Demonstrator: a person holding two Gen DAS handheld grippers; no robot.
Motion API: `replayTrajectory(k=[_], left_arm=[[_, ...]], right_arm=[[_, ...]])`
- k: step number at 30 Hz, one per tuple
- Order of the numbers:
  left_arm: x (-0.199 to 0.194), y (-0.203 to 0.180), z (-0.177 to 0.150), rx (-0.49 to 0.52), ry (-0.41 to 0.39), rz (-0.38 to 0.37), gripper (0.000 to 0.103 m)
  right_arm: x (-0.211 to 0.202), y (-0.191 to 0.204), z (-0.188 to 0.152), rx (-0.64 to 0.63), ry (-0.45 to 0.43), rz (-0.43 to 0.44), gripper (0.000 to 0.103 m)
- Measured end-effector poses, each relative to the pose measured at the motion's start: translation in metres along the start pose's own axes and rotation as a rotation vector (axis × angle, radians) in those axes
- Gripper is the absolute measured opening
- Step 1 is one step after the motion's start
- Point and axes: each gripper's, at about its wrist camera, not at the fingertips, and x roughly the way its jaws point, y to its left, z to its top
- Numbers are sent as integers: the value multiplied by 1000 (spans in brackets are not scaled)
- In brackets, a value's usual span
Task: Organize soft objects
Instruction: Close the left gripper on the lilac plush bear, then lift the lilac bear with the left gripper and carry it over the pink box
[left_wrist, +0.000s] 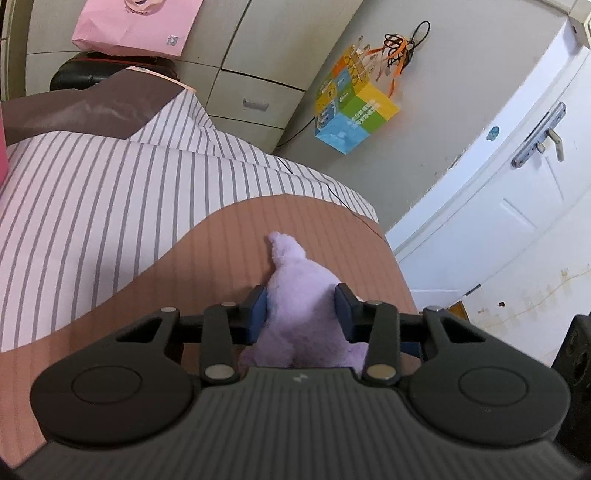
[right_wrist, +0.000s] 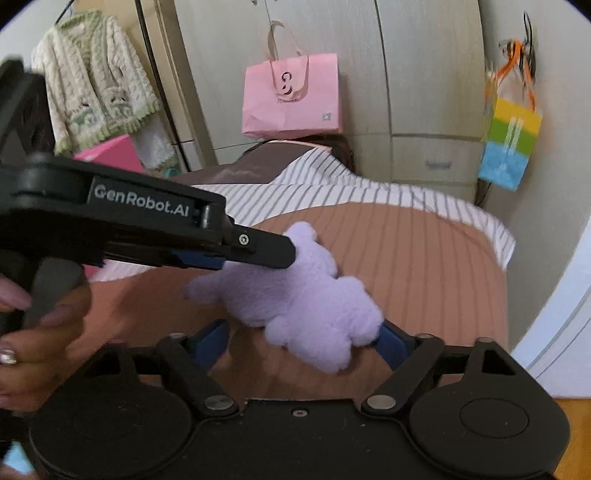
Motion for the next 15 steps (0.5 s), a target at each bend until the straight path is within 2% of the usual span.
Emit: replayTrajectory(k=[4, 7, 15], left_arm=[[2, 5, -3, -20, 9, -29, 38], [1, 1, -7, -7, 1, -14, 37], [-13, -23, -18, 105, -40, 28, 34]], right_arm=[[3, 5, 0, -22, -15, -28, 82], [4, 4, 1, -26, -20, -34, 81], [-3, 11, -3, 1, -29, -60, 69]])
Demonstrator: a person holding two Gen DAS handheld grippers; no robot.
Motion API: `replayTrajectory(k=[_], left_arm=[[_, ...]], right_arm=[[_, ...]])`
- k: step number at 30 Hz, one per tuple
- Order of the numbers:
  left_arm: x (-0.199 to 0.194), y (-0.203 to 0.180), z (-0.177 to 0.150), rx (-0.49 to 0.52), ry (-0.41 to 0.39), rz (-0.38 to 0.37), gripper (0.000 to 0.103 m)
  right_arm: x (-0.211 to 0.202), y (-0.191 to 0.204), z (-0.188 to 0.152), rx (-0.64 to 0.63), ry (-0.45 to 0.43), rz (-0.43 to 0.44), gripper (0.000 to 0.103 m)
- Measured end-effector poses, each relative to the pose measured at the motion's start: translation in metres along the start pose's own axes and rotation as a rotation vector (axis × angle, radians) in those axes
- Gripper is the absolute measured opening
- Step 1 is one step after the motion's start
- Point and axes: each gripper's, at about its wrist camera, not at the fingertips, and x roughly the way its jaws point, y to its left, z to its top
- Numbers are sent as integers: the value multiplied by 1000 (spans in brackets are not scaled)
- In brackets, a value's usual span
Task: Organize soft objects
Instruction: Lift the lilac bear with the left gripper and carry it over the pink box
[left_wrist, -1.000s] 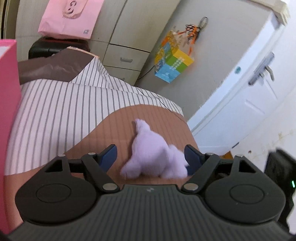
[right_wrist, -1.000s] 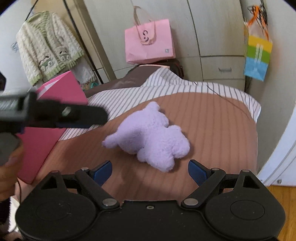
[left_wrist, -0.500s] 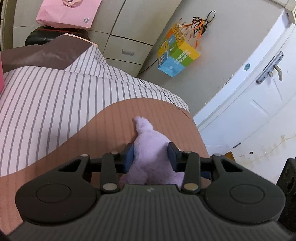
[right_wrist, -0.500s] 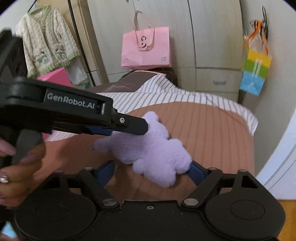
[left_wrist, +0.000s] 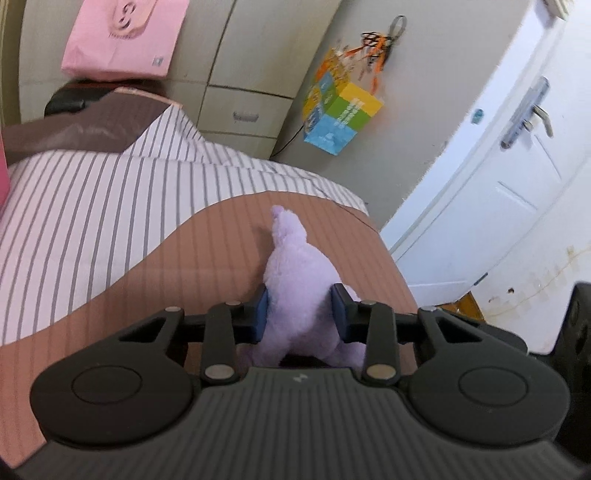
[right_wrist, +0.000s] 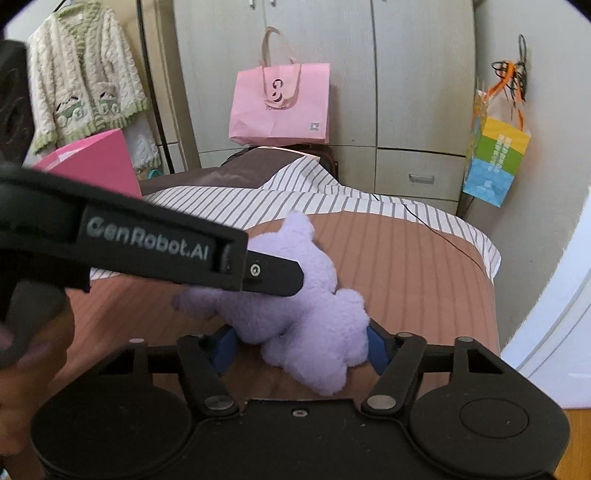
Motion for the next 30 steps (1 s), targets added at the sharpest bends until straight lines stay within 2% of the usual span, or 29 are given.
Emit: replayTrajectory(k=[6, 12, 20, 30], left_arm=[[-28, -13, -7, 66, 16, 10, 35], [-60, -26, -19, 131, 29, 49, 35], [-111, -27, -33, 139, 25, 57, 36], [-170, -6, -47, 87, 26, -8, 38]], right_arm=[[-21, 9, -3, 6, 24, 29, 66], [-42, 22, -2, 55, 88, 88, 66], [-69, 53, 3, 39, 165, 134, 68], [-108, 96, 7, -60, 205, 167, 68]])
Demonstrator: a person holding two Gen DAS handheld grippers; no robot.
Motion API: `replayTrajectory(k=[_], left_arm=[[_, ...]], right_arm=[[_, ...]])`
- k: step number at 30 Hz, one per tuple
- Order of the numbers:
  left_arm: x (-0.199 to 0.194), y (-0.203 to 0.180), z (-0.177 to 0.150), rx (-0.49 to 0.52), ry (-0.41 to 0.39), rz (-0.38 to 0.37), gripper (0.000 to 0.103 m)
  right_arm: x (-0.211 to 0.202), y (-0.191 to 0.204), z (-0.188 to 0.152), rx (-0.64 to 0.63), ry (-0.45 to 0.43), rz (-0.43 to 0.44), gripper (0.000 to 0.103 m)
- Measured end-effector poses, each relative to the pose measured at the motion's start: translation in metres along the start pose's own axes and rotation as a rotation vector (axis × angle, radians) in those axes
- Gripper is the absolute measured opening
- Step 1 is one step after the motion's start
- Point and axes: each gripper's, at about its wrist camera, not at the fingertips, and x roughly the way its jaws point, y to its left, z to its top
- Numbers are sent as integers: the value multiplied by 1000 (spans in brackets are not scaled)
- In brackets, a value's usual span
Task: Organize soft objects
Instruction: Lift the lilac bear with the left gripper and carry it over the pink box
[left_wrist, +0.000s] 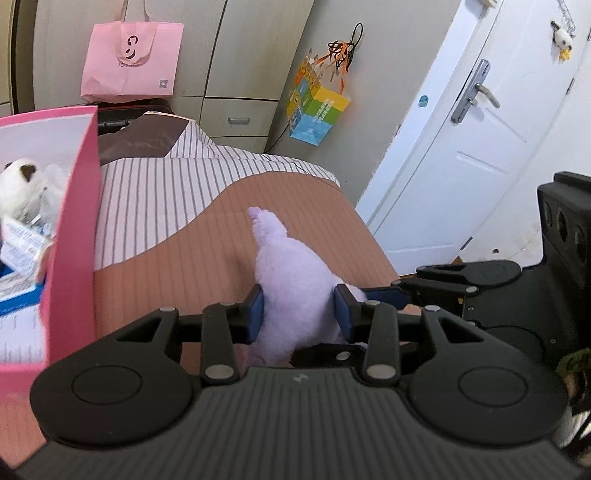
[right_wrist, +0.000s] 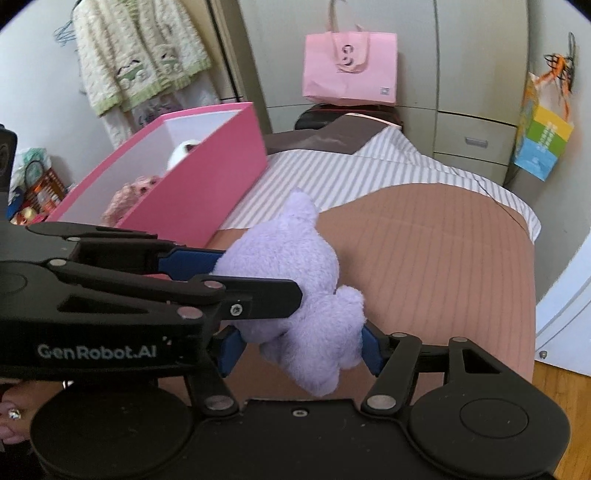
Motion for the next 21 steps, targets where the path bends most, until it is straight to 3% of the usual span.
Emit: replayTrajectory(k=[10, 16, 21], left_arm=[[-68, 25, -20, -105, 3, -81, 38], [-110, 40, -30, -113, 19, -81, 38], [-142, 67, -26, -179, -16, -93, 38]], right_arm=[[-32, 55, 0, -155, 38, 33, 69], [-42, 90, 4, -212, 84, 99, 69], [-47, 120, 13, -253, 41, 138, 71]])
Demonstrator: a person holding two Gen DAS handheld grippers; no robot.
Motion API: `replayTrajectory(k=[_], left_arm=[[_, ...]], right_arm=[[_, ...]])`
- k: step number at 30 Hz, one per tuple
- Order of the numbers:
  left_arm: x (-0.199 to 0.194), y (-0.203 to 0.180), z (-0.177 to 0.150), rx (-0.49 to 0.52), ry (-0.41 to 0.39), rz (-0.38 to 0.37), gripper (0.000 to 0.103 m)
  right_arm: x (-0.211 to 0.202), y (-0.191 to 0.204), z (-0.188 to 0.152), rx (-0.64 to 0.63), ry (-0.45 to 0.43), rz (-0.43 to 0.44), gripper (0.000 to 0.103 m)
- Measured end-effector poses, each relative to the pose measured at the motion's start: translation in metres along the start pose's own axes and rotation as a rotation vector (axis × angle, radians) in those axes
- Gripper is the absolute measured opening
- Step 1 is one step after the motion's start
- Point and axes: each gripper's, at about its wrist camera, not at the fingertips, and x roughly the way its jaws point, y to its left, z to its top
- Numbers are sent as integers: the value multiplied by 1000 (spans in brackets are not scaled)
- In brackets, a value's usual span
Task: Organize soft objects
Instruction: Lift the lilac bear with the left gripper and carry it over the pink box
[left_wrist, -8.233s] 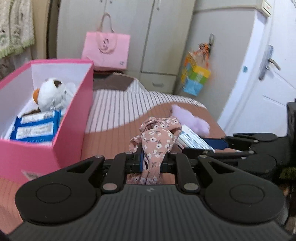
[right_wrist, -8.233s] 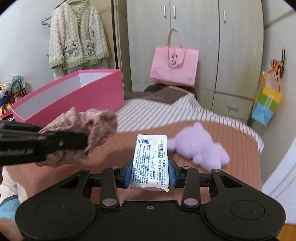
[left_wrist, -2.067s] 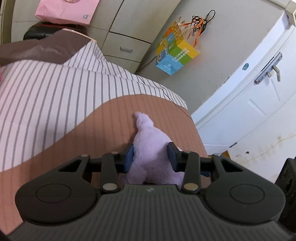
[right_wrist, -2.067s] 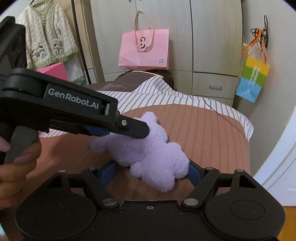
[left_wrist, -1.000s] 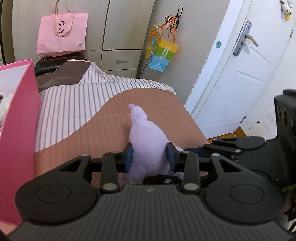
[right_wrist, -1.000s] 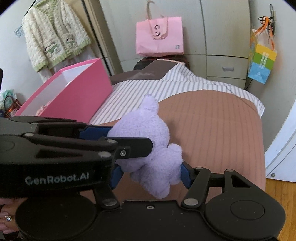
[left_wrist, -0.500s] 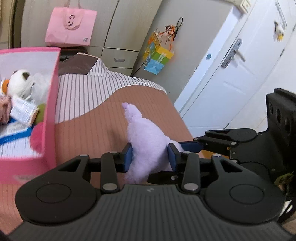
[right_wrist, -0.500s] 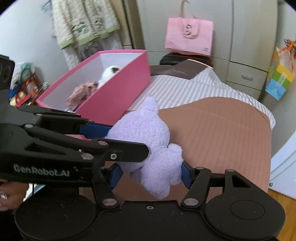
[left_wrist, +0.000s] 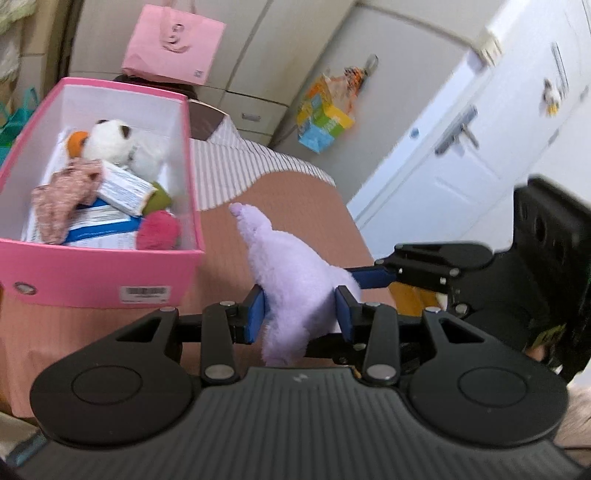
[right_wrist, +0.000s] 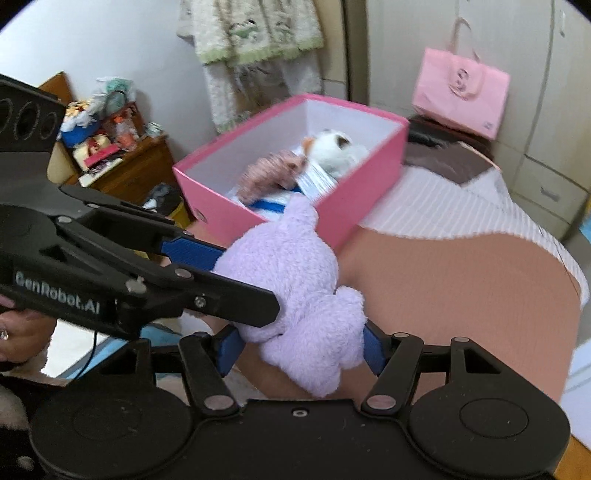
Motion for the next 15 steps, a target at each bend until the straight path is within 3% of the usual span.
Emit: replayTrajectory(k=[6, 15], left_arm=[[-17, 29, 22, -31, -70, 0, 39], [-14, 74, 64, -53, -146, 18, 39]], right_arm=[[9, 13, 34, 0, -108, 26, 71], [41, 16, 85, -64, -221, -6, 71]])
